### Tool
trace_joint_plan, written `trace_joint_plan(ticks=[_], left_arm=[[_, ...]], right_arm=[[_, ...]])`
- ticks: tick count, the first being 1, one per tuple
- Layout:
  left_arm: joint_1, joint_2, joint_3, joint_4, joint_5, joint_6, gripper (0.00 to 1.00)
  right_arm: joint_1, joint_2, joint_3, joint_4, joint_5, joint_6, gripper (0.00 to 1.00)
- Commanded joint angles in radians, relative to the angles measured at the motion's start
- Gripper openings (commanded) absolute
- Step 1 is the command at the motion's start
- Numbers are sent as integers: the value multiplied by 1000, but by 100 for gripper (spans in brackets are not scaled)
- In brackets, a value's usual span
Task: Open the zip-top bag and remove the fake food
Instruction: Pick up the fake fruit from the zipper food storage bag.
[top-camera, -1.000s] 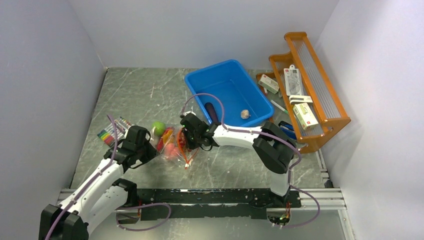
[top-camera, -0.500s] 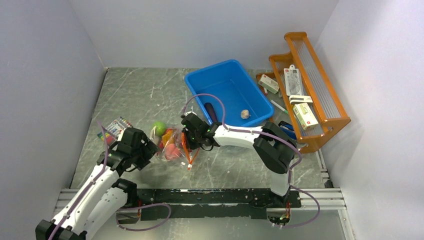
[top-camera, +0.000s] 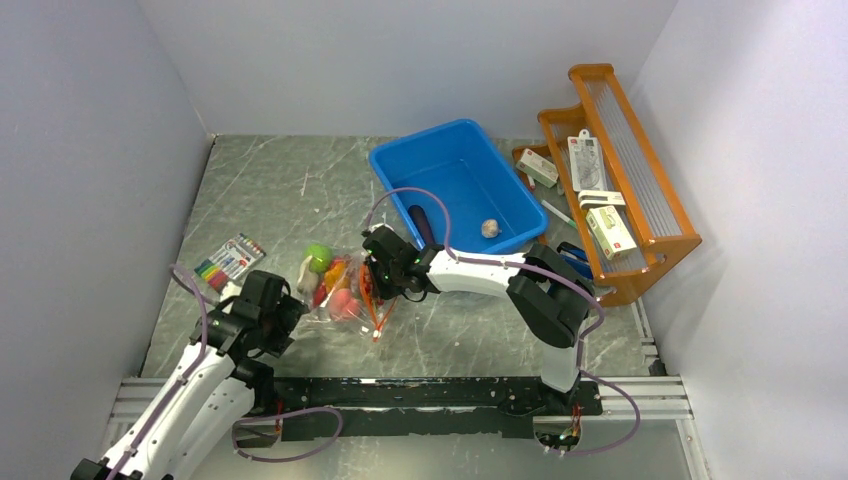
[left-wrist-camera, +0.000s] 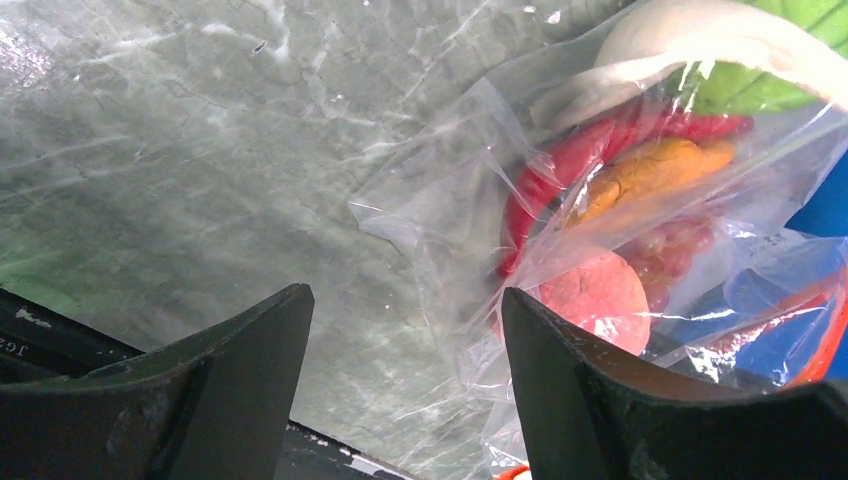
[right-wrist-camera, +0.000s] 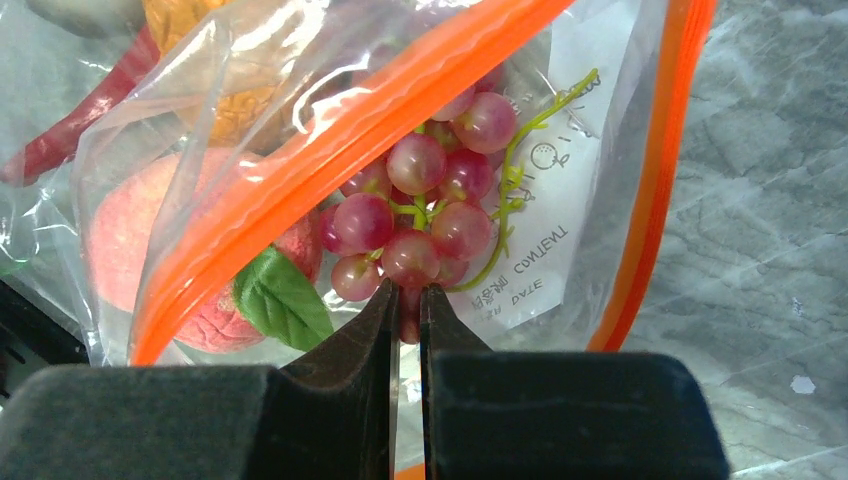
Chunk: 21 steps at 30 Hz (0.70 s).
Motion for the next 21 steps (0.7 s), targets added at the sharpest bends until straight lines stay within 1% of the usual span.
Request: trace_joint_plan(ticks=[1, 5, 10, 15, 19, 21], left_arm=[[-4, -34, -39, 18, -35, -32, 82], [-4, -33, -88, 165, 10, 44, 82], [-4, 69, -122, 298, 94, 117, 80], [-4, 175, -110, 344, 90, 177, 70], [-4, 198, -118, 372, 87, 198, 58], [-4, 190, -124, 366, 83, 194, 54]], right_arm=[[-2, 9, 22, -12, -13, 0, 0], [-3, 7, 21, -9, -17, -4, 0], [-3, 17, 30, -16, -27, -11, 0], [-5, 19, 33, -17, -35, -13, 0], [-5, 20, 39, -23, -40, -18, 0], [-4, 16, 40, -23, -38, -19, 0]])
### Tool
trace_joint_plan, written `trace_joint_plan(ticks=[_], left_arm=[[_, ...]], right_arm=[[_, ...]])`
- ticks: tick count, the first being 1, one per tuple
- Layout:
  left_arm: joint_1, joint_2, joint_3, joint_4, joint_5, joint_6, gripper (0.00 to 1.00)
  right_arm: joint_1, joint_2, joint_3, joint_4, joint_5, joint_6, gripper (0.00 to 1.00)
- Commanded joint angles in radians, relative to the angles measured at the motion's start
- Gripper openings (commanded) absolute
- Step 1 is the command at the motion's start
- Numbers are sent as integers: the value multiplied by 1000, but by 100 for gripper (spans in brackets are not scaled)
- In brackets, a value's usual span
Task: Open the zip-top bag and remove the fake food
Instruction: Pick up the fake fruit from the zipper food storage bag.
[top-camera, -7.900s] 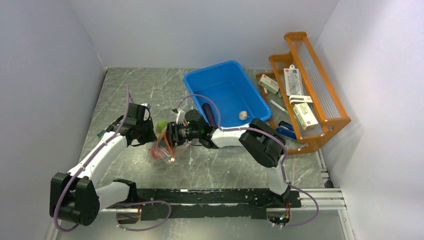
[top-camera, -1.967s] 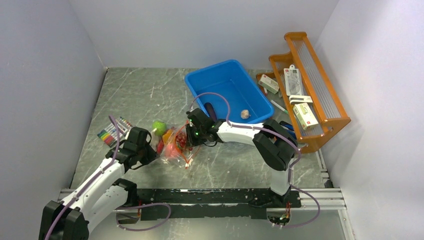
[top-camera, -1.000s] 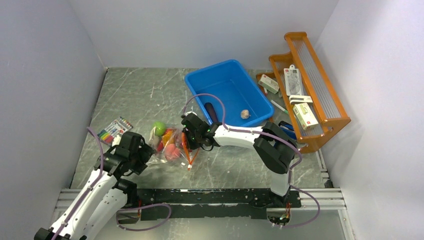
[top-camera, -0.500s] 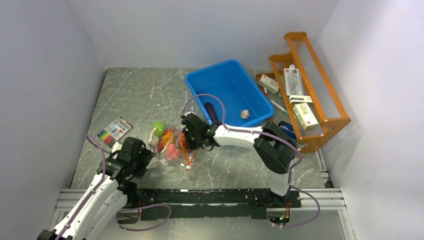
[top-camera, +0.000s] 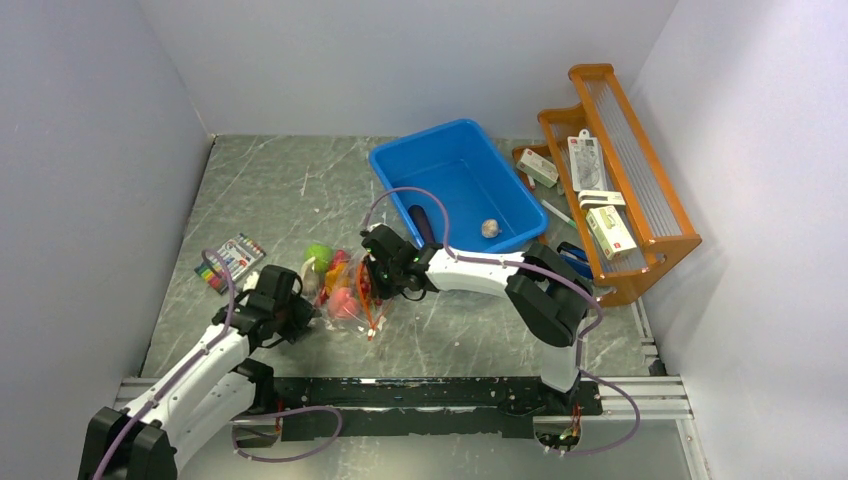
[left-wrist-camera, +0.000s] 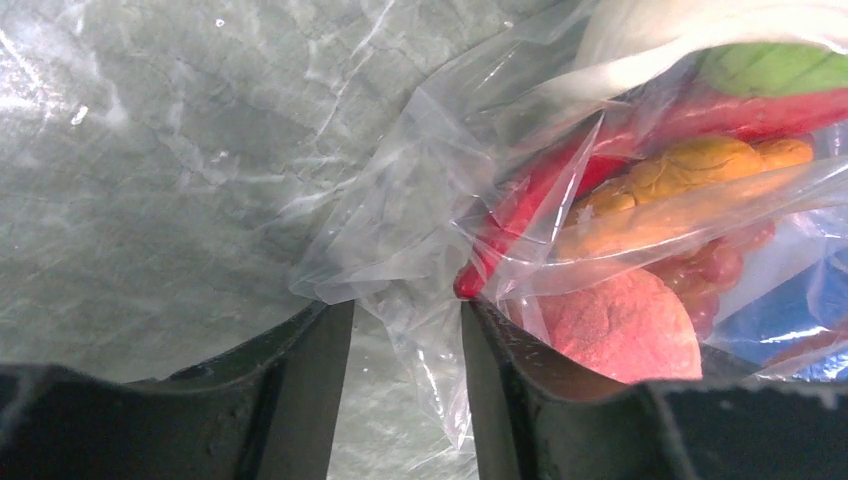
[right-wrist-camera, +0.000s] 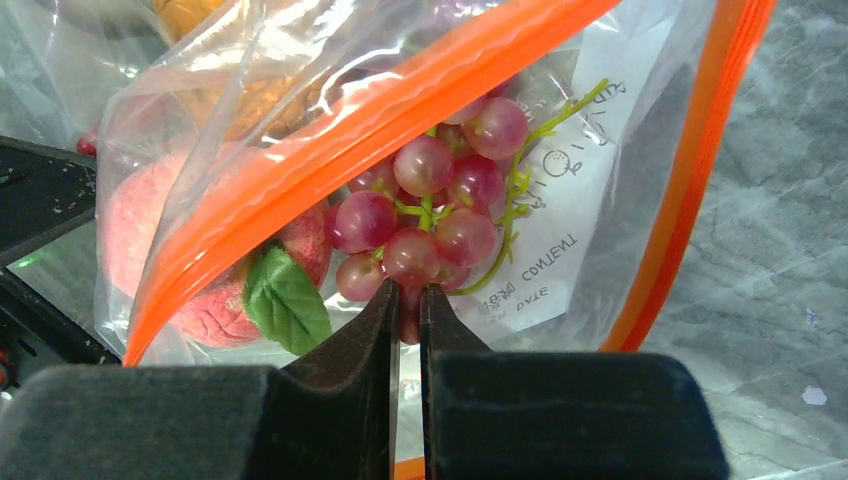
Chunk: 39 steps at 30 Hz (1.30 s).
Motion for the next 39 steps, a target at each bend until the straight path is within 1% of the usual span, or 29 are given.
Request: trace_joint_plan(ticks=[1, 3, 5, 9, 11, 14, 16, 20, 23, 27, 29, 31, 34, 36, 37, 39], left_arm=[[-4, -11, -16, 29, 4, 35, 52], [-4, -35, -23, 13, -8, 26, 46], [-4, -62, -26, -19, -29, 4, 37], [-4, -113, -23, -60, -56, -13, 23], [-4, -128, -13, -75, -59, -19, 19], [-4, -137, 9, -78, -54, -7, 15], [-4, -131, 18, -80, -55, 4, 13], [-4, -112, 33, -89, -57, 30, 11], [-4, -107, 34, -78, -43, 52, 8], [-4, -110, 28, -66, -30, 53, 8], [-4, -111, 27, -61, -24, 54, 8], [-4, -111, 29, -59, -19, 61, 8], [-4, -110, 33, -62, -14, 69, 7], [-4, -107, 31, -57, -10, 73, 7], [-4, -106, 31, -54, -8, 74, 7], [-4, -103, 27, -50, -4, 69, 7]], right_arm=[[-1, 4, 25, -16, -8, -18, 0], [-2, -1, 27, -13, -10, -21, 0], [-1, -9, 29, -6, -26, -26, 0], [-2, -39, 34, -6, -59, -34, 0], [-2, -72, 16, -7, -79, -35, 0], [-9, -119, -25, 28, -172, -42, 0], [-11, -131, -27, 20, -213, -45, 0], [-11, -122, -26, -47, -184, -57, 0], [-11, -97, -18, -59, -166, -61, 1], [-11, -40, 42, -74, -165, -45, 10], [-11, -15, 67, -74, -160, -40, 18], [-11, 3, 85, -76, -139, -38, 29], [-11, 30, 113, -85, -114, -49, 36], [-11, 44, 129, -93, -94, -63, 48], [-10, 51, 130, -90, -92, -69, 52], [-9, 74, 125, -79, -98, -82, 54]])
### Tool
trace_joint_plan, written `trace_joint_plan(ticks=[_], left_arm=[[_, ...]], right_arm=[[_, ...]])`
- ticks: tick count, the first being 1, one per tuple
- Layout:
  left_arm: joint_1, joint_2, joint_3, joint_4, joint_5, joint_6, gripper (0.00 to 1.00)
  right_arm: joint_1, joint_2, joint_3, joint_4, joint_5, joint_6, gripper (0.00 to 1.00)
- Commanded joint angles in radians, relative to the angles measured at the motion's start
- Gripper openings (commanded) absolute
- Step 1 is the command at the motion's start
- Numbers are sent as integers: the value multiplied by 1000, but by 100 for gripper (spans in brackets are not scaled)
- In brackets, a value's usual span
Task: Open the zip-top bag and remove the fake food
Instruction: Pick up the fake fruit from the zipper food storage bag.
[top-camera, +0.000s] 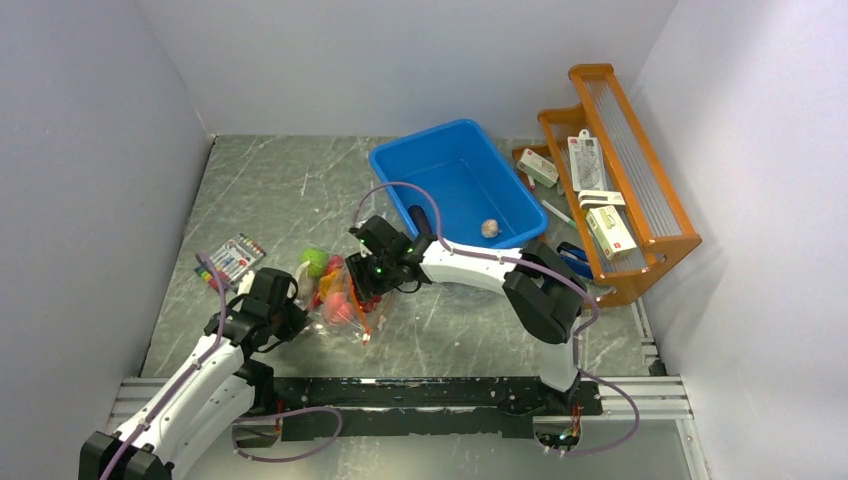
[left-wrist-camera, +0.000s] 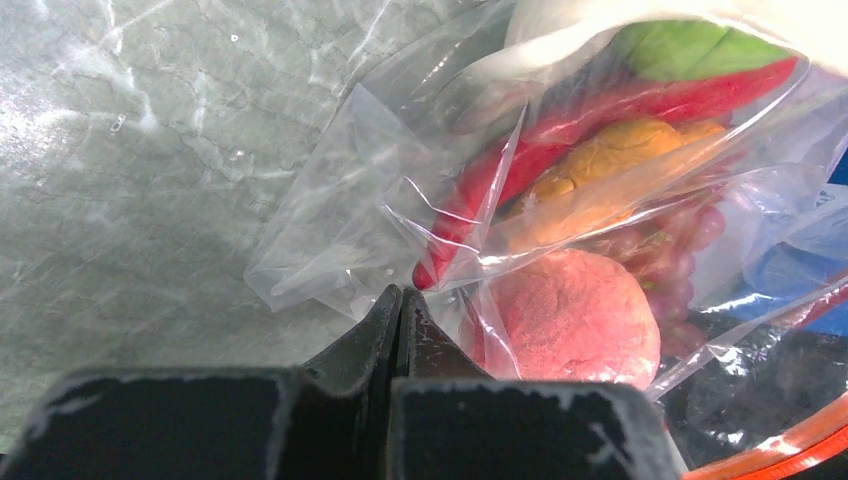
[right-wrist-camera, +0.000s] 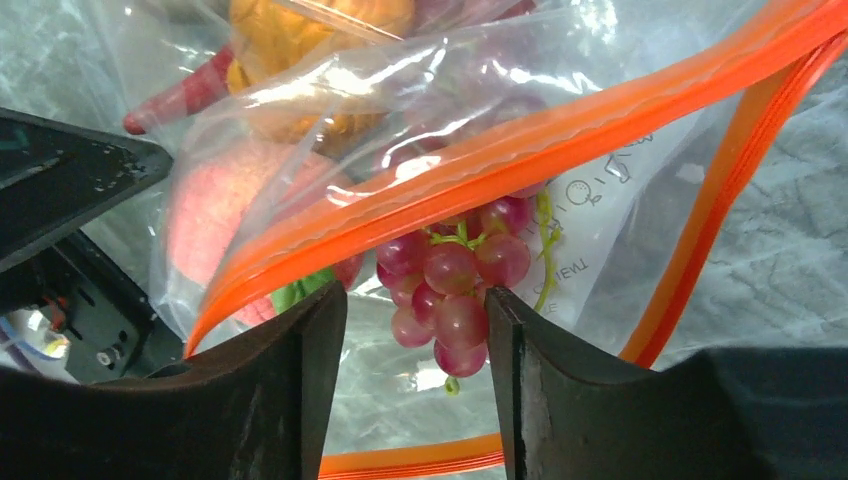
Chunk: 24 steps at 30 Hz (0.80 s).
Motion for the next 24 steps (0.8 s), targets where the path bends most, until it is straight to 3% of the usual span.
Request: trace_joint_plan(ticks=[1, 7, 12, 14, 24], left_arm=[[-4, 6, 20, 13, 24, 13, 7], [-4, -3, 18, 9, 26, 6, 7], [-4, -16, 22, -10, 13, -6, 7], [-4, -22, 24, -15, 6, -9, 7], [-4, -41, 43, -63, -28, -21, 7]], right_arm=[[-2, 61, 27, -9, 23, -34, 54], [8, 106, 11, -33, 69, -42, 53], [8, 75, -18, -22, 85, -29, 25], [9, 51, -25, -13, 85, -27, 20], [1, -55, -24, 12, 42, 8, 15]])
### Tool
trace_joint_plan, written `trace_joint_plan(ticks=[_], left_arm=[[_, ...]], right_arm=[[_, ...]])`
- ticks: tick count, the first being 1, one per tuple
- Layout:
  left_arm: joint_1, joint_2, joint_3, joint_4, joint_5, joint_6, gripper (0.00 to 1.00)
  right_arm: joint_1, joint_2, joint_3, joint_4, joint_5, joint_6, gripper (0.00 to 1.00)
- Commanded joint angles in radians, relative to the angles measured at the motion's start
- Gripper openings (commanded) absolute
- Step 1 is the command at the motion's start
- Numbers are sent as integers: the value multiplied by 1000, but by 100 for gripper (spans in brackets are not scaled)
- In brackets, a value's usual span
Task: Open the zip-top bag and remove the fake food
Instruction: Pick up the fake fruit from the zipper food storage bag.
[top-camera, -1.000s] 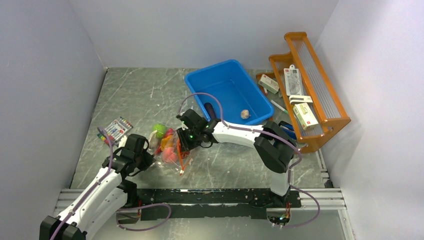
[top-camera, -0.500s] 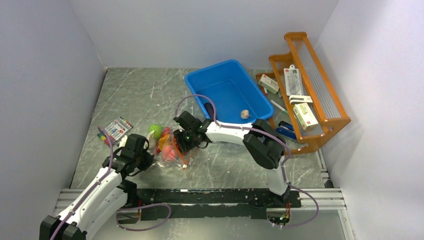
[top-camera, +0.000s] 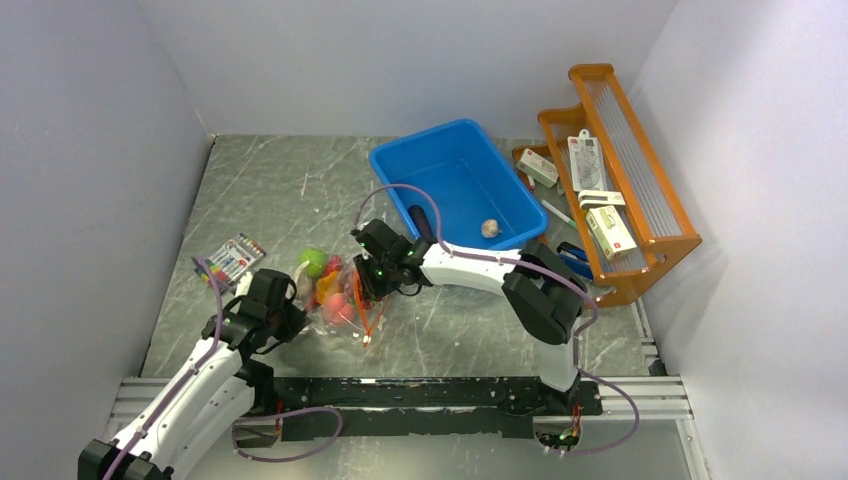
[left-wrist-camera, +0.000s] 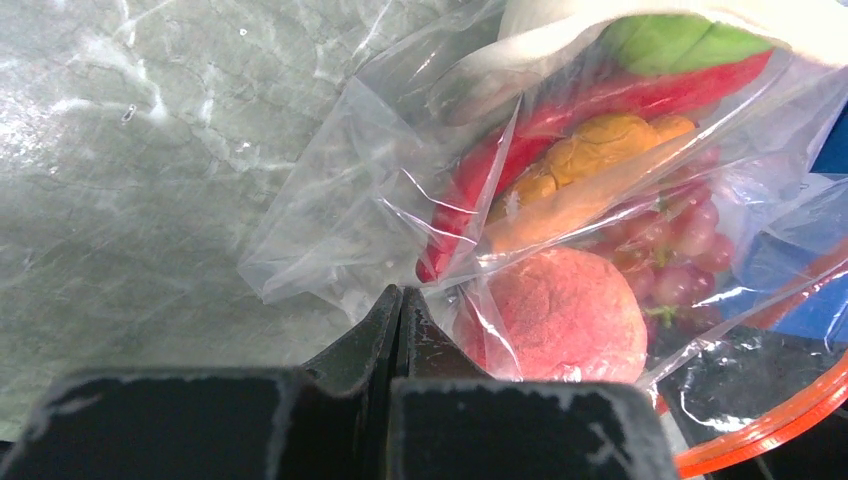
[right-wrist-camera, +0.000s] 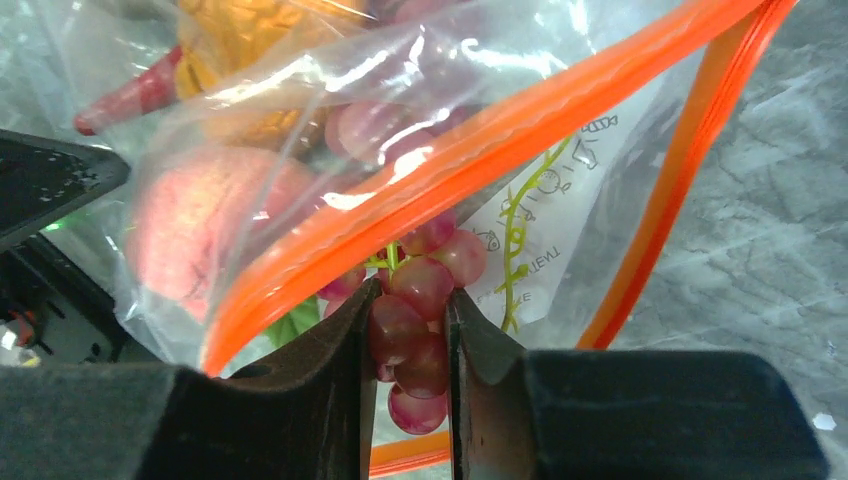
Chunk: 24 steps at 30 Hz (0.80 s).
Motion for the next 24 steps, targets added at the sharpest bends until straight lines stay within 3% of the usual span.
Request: trace_joint_plan(ticks=[1, 13, 24], left_arm=[[-4, -12, 42, -42, -29, -7, 7], [-4, -19, 42, -58, -40, -11, 7], [-4, -25, 48, -57, -42, -7, 7]], right_arm=[[-7, -73, -4, 0, -16, 20, 15], [-32, -192, -17, 3, -9, 43, 12], [-39, -227, -4, 34, -99, 59, 13]])
